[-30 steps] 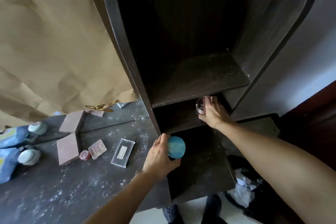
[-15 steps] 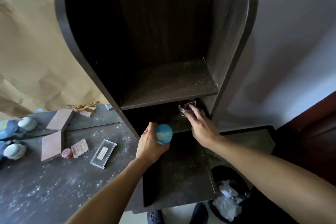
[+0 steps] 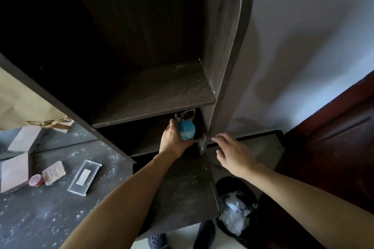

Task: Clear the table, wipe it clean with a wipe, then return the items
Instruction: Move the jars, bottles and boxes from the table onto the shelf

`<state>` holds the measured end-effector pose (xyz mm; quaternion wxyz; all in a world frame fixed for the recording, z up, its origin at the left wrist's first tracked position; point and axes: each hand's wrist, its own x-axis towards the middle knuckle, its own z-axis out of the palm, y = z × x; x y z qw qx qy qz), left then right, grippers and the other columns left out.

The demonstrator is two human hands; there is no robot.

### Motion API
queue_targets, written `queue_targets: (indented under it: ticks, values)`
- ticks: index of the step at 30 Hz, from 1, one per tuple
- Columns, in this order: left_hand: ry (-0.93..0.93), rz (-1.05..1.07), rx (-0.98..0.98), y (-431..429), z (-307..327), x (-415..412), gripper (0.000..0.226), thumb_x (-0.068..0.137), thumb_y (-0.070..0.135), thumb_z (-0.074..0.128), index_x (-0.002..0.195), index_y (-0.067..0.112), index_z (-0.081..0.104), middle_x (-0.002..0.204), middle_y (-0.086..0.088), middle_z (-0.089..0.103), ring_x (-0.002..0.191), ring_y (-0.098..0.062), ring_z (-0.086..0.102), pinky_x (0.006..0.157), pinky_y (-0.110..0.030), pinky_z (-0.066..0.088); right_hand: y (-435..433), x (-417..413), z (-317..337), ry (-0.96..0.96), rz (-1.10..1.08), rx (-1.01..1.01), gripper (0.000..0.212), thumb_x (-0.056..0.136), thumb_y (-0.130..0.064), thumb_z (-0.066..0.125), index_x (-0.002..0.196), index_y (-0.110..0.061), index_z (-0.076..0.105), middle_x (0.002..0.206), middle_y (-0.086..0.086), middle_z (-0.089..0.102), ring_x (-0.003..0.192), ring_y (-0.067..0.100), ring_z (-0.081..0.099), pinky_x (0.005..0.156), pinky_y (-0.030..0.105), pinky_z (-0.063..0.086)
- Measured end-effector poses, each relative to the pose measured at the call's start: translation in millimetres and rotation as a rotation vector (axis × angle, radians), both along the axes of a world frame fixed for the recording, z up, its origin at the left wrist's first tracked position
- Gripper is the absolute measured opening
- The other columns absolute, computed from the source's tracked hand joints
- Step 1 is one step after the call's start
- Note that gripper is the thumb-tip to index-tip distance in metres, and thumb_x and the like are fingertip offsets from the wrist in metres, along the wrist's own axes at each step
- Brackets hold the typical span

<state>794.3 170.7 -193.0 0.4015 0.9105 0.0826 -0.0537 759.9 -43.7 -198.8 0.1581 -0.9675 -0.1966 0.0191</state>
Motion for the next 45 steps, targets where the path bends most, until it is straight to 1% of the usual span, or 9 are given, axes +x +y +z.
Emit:
queue_targets:
  ticks: [7,12,15,20,23,26,33,37,45]
  values:
    - [-0.002,-0.116,0.046,-14.7,-1.5,12.0,0.077,0.064,0.02,0.085,0.125,0.009,0.039,0.124,-0.012,0.055,0.113,-0.029,0.053,0.093,-0.038,0.045,1.8,-1.4,-6.9,0.058,0.0,-0.021,0.039,0.085,-0.021,0.057,0.123,-0.017,0.056,0.121,-0.001,0.056,0.098,0.02,0.061,0.066,0.035,0.055]
    - [-0.001,-0.069,0.07,-3.5,2.3,3.1,0.08,0.065,0.023,0.084,0.131,0.012,0.039,0.123,-0.013,0.054,0.111,-0.029,0.054,0.092,-0.037,0.045,6.6,-5.4,-8.6,0.085,0.031,-0.029,0.038,0.086,-0.022,0.056,0.124,-0.017,0.055,0.121,-0.002,0.055,0.102,0.02,0.06,0.071,0.035,0.055]
    - [-0.027,-0.042,0.121,17.9,8.0,-14.8,0.062,0.073,0.013,0.071,0.13,0.012,0.046,0.12,-0.011,0.058,0.109,-0.028,0.057,0.09,-0.033,0.046,18.1,-9.3,-8.2,0.075,0.079,-0.026,0.037,0.086,-0.022,0.056,0.123,-0.016,0.056,0.12,-0.002,0.056,0.101,0.019,0.061,0.071,0.034,0.055]
    - [-0.022,0.042,0.188,73.2,13.6,-66.6,0.031,0.074,0.009,0.058,0.105,0.011,0.065,0.096,-0.009,0.069,0.089,-0.029,0.064,0.076,-0.032,0.051,63.5,-13.3,-5.4,0.07,0.184,-0.017,0.036,0.084,-0.02,0.061,0.12,-0.016,0.059,0.117,-0.002,0.06,0.1,0.019,0.063,0.073,0.031,0.053]
    - [0.019,0.103,0.247,114.8,13.9,-103.0,0.027,0.074,0.008,0.055,0.098,0.012,0.067,0.089,-0.011,0.071,0.088,-0.034,0.063,0.071,-0.033,0.048,100.5,-17.6,-2.0,0.099,0.258,0.015,0.037,0.088,-0.021,0.055,0.125,-0.019,0.056,0.123,-0.005,0.055,0.109,0.016,0.057,0.08,0.033,0.052]
    - [0.056,0.209,0.284,165.7,17.1,-143.8,0.026,0.078,0.01,0.053,0.099,0.014,0.068,0.094,-0.01,0.071,0.092,-0.031,0.063,0.074,-0.031,0.045,150.6,-27.7,6.5,0.122,0.343,0.028,0.037,0.091,-0.023,0.05,0.129,-0.021,0.051,0.127,-0.009,0.049,0.106,0.017,0.058,0.078,0.033,0.048]
    - [0.12,0.38,0.304,285.3,19.1,-231.1,0.023,0.079,0.016,0.054,0.098,0.019,0.065,0.093,-0.003,0.071,0.089,-0.026,0.064,0.074,-0.032,0.051,281.0,-64.6,9.5,0.09,0.505,0.03,0.036,0.088,-0.02,0.052,0.123,-0.02,0.054,0.122,-0.005,0.055,0.106,0.02,0.058,0.074,0.035,0.05]
    - [0.14,0.39,0.308,356.8,20.4,-274.5,0.026,0.079,0.016,0.053,0.102,0.019,0.065,0.096,-0.002,0.07,0.092,-0.024,0.063,0.077,-0.032,0.051,362.4,-90.5,9.2,0.087,0.528,-0.006,0.038,0.088,-0.022,0.053,0.126,-0.021,0.053,0.127,-0.003,0.054,0.11,0.022,0.057,0.081,0.034,0.049]
    - [0.176,0.45,0.278,477.3,29.3,-328.7,0.022,0.08,0.02,0.054,0.099,0.02,0.064,0.093,-0.001,0.07,0.092,-0.024,0.062,0.078,-0.033,0.05,500.9,-120.0,15.4,0.121,0.5,-0.07,0.042,0.089,-0.03,0.051,0.131,-0.025,0.046,0.129,-0.003,0.051,0.107,0.022,0.057,0.077,0.034,0.049]
